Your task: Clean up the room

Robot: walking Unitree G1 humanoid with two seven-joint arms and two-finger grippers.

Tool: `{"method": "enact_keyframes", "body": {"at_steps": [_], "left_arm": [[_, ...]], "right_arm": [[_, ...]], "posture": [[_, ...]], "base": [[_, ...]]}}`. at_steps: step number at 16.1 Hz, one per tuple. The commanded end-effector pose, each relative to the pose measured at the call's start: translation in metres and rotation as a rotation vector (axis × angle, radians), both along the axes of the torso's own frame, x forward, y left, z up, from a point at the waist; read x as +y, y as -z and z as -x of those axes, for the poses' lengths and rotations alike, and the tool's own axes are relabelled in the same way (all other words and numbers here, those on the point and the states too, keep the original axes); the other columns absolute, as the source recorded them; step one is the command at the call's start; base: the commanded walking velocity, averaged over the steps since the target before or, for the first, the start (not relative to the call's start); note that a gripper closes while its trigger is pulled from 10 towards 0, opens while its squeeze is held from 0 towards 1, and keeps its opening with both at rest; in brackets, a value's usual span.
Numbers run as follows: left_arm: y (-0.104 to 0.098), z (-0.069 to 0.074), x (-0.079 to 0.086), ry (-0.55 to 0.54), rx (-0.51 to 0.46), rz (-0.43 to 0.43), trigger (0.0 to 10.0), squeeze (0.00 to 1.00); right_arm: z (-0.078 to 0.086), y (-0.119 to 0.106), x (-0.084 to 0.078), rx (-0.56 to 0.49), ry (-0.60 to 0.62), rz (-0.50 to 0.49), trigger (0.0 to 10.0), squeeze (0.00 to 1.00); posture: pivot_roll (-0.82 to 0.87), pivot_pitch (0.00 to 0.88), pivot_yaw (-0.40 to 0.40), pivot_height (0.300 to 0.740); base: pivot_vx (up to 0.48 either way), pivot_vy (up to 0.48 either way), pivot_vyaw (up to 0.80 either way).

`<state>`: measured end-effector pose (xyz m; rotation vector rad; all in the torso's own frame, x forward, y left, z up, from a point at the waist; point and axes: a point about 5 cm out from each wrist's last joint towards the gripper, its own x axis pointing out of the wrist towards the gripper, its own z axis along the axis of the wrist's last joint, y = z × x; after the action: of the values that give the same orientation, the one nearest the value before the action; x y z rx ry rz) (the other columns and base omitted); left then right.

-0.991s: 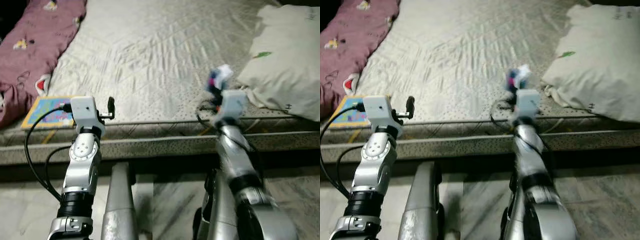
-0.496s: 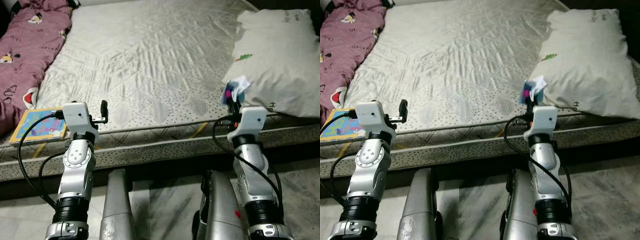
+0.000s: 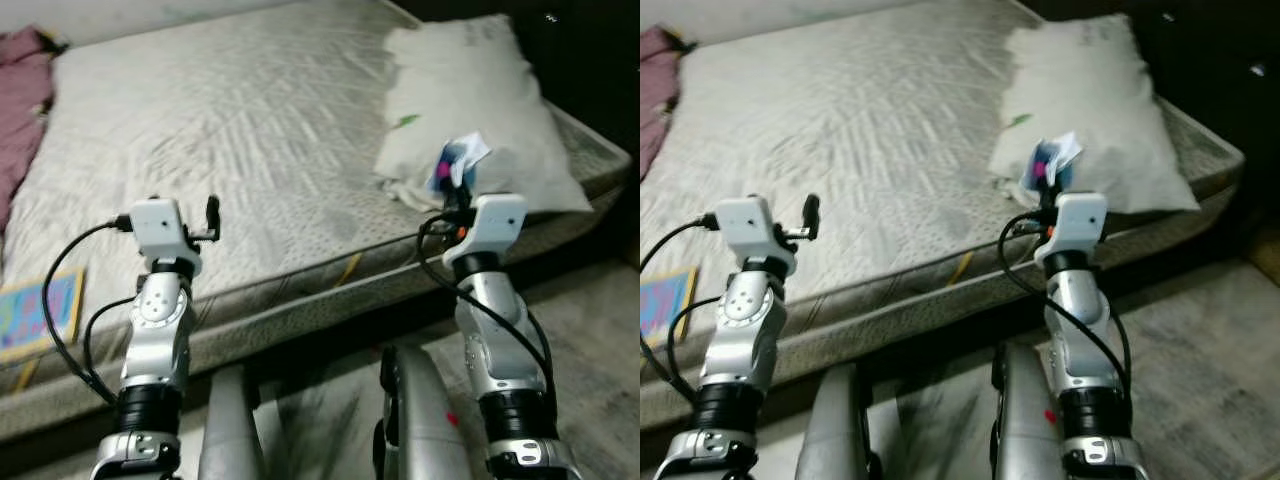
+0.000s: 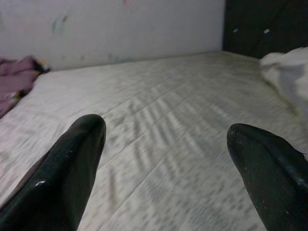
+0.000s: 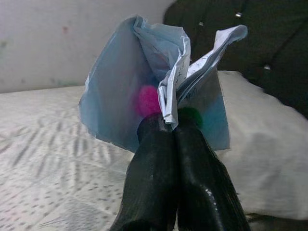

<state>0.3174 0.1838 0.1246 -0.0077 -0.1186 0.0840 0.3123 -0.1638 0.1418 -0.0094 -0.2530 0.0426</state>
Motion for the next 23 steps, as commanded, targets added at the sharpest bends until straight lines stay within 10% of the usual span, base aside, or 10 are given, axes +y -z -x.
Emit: {"method": "enact_keyframes", "body": {"at_steps": [1, 23], "left_arm": [[0.000, 0.000, 0.004, -0.008, -0.005, -0.002, 10.0, 0.00], [-0.001, -0.005, -0.003, 0.007, -0.024, 0.003, 10.0, 0.00]], "right_arm": [[-0.001, -0.007, 0.005, -0.022, -0.017, -0.007, 10.0, 0.00], [-0.004, -0.017, 0.007, -0.050, -0.055, 0.039, 10.0, 0.00]], "posture": [[0.00, 0.000, 0.084, 0.583], [-0.01, 0.000, 0.078, 0.740]], "base": [[0.000, 0.000, -0.44], [0.000, 0.000, -0.10]]}}
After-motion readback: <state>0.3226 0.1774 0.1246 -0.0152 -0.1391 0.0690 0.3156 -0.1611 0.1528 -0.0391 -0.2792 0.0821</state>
